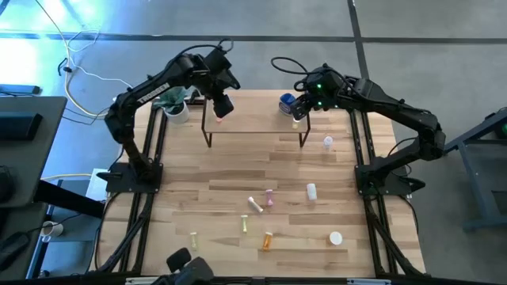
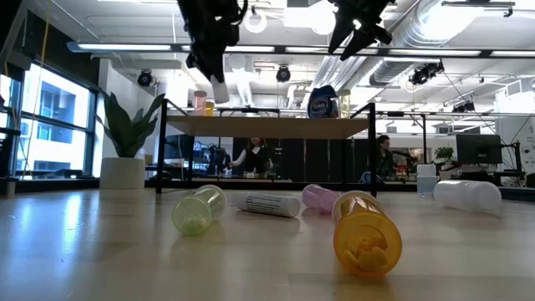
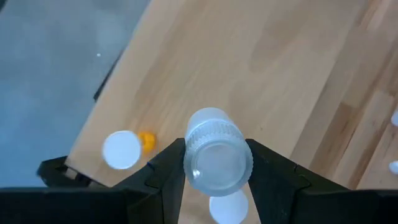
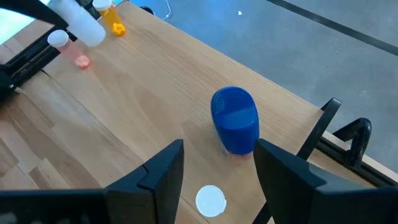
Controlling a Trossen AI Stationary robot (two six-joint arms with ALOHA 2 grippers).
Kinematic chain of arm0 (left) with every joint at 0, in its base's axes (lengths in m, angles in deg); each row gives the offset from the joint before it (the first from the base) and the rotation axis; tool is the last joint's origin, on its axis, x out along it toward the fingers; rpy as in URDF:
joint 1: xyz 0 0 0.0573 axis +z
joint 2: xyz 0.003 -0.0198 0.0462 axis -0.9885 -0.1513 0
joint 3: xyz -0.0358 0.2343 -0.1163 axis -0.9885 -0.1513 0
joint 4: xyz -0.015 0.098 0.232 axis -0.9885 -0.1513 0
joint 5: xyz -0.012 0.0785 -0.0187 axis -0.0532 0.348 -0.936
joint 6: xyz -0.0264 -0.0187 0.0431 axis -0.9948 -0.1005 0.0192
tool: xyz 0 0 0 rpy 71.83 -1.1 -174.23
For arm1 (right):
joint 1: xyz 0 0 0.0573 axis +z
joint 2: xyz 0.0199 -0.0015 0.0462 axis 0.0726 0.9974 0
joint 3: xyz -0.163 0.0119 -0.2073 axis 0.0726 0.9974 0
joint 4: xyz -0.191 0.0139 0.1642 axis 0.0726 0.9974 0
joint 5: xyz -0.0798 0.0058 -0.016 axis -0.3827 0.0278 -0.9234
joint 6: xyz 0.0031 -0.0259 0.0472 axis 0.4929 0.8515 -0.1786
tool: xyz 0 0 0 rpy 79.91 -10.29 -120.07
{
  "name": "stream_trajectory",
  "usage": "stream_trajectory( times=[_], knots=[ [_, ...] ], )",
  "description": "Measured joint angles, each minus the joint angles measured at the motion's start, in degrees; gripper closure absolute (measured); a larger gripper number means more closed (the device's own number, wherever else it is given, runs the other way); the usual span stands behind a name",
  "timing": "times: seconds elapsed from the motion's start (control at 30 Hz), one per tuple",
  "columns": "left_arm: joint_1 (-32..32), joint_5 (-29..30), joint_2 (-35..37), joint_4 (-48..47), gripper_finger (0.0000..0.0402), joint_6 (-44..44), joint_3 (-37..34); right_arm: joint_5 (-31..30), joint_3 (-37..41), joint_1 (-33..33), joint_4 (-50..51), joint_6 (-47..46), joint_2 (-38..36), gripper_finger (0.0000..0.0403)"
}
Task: Pick and place medicine bottles onto shelf by color
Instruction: Put the left white pill bottle on the shelf
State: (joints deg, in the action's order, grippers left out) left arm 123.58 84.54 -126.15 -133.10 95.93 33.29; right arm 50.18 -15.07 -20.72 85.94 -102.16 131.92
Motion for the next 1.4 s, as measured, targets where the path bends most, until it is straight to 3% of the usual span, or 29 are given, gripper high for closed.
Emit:
stream_trajectory(
  times=[0.57,0.97,1.4],
  knots=[
    [-2.3,-0.2,-6.6,-0.5,0.0259,0.5,0.0,0.0,0.0,0.0,0.0,0.1,0.0,0.0217],
    [-2.4,0.9,-6.6,-0.5,0.0257,2.6,0.0,0.0,0.0,0.0,0.0,-0.2,0.0,0.0217],
    [-2.4,1.6,-6.6,-0.3,0.0175,3.9,0.0,0.0,0.0,0.0,0.0,-2.3,0.0,0.0217]
  ],
)
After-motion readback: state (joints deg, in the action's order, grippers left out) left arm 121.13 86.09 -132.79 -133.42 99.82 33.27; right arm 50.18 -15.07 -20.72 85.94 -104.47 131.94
